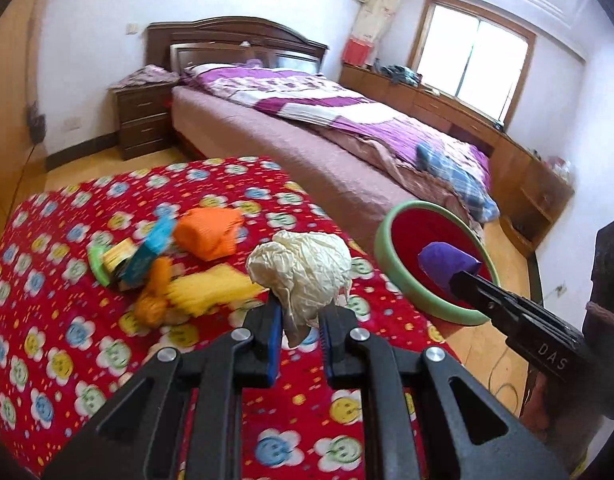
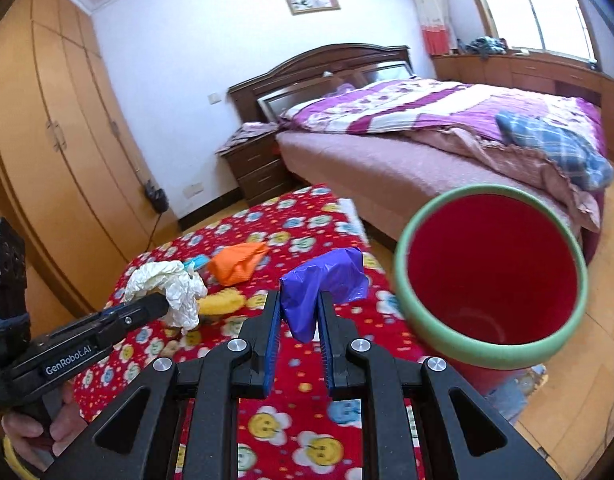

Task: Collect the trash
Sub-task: 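Carry the white paper and purple bag with both tools over the bucket, then open both tools to drop the paper and bag into the bucket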

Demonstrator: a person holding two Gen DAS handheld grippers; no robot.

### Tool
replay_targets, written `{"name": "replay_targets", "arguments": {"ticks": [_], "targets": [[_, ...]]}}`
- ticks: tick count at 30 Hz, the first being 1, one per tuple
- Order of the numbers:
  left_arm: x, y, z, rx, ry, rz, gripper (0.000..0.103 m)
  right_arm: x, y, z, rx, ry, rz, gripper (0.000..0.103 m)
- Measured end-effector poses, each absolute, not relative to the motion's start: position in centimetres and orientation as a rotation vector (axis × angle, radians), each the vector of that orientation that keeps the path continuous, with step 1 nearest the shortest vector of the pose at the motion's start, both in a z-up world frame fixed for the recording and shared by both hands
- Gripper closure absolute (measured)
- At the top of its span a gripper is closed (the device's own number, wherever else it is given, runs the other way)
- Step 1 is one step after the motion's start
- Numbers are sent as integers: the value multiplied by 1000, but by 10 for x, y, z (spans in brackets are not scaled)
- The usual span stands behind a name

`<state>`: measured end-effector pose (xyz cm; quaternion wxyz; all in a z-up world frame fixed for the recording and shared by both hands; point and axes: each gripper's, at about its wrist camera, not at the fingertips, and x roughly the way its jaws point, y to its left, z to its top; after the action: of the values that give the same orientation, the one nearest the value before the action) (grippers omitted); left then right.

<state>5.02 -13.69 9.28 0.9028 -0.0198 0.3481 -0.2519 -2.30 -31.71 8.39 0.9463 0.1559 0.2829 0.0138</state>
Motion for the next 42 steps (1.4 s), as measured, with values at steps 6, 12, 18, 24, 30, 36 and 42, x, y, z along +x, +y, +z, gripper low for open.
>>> {"name": "replay_targets", "arguments": {"ticks": [6,12,18,24,30,36,42], "targets": [[57,-179,91,10,736,-584,88,-32,-351,78,353,574,-31,85],[66,-225,84,53,764,-646,88,-36,-387,67,404,580,-86,85],[75,-269,75,107,780,-688,88,-35,-421,53,444,593,-141,85],[85,-309,59,153,813,-715,88,-38,-447,39,485,605,-178,85],[91,-338,45,199,836,-738,88,-39,-463,27,518,616,-199,84],[97,-345,38,201,863,-733,70,-39,-468,20,549,617,-197,81],[99,-343,37,189,858,-718,63,-39,-474,18,577,606,-191,74]]}}
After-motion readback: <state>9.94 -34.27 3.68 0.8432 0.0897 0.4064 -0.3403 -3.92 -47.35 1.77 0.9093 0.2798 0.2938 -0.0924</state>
